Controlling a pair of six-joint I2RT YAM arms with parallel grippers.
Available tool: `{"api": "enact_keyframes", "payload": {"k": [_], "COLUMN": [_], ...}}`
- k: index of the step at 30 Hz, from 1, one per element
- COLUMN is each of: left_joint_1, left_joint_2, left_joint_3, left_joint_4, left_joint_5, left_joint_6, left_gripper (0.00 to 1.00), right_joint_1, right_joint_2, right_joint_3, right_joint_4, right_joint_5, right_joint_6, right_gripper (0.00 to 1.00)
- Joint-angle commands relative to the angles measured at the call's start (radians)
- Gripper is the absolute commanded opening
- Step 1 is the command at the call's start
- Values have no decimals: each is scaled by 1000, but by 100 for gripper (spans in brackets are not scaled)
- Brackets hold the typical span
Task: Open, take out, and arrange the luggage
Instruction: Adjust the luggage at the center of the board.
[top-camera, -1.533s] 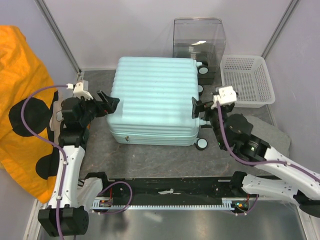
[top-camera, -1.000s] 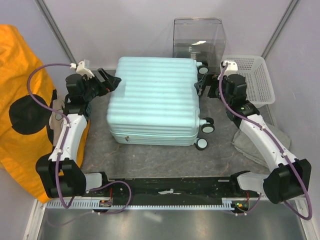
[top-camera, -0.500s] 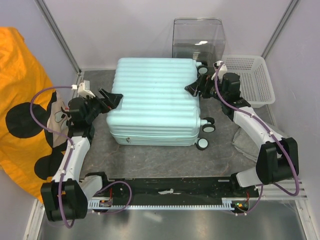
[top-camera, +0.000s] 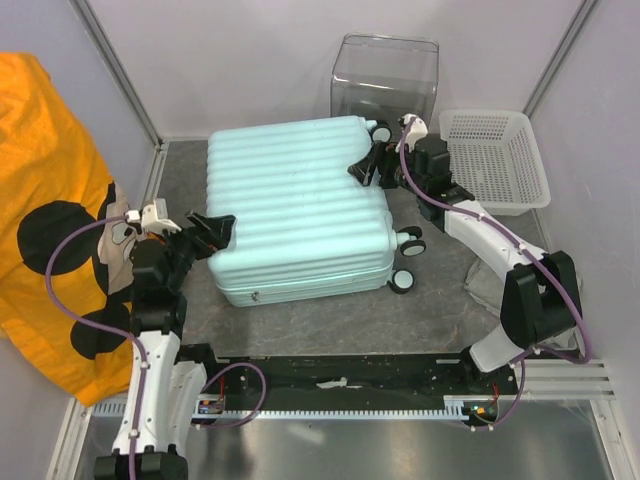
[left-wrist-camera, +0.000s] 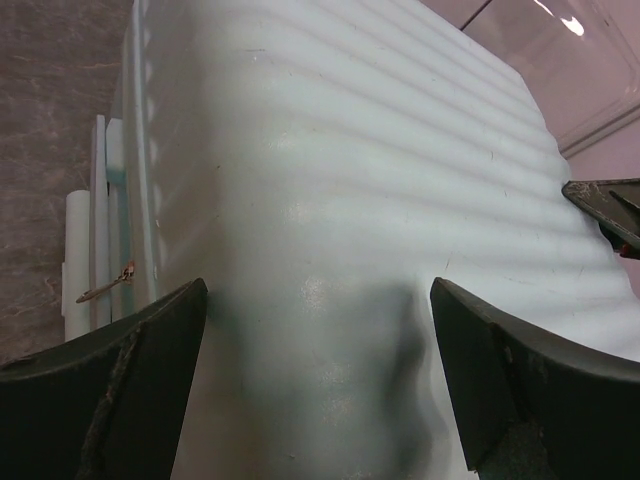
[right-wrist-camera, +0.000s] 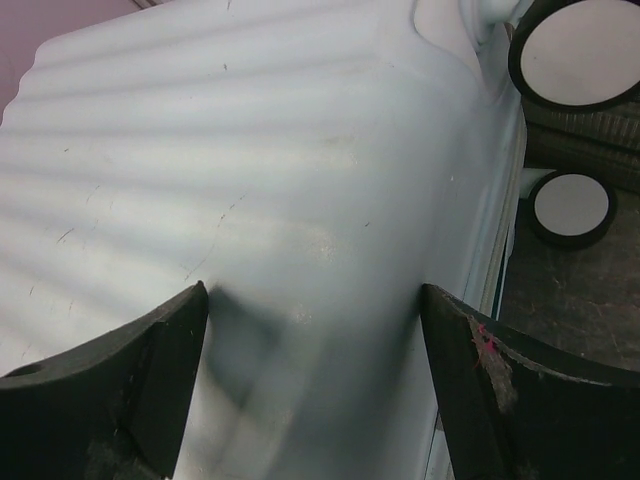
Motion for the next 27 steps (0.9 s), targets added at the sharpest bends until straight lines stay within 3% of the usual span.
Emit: {"api": "enact_keyframes", "payload": {"k": [1,10,16,27], "left_joint_1": [-48,-48,-46,-48], "left_joint_2": [-109,-263,-298,-303], "left_joint_3": [-18,28,-2,-12], "left_joint_4": [-228,-420,-440,-406], "left_joint_5": [155,-10,5,117], "left_joint_6": [-77,-37,-47,12], "left_gripper": [95,95,95,93], "right_joint_1": [223,339,350,399], "right_joint_2": [145,261,295,522], "right_joint_3": [68,164,182,496], "right_joint_4": [33,66,81,12], "right_joint_5": [-226,-206,-198,-169], "right_joint_6": [20,60,60,-18], "right_gripper": [85,84,84,84]}}
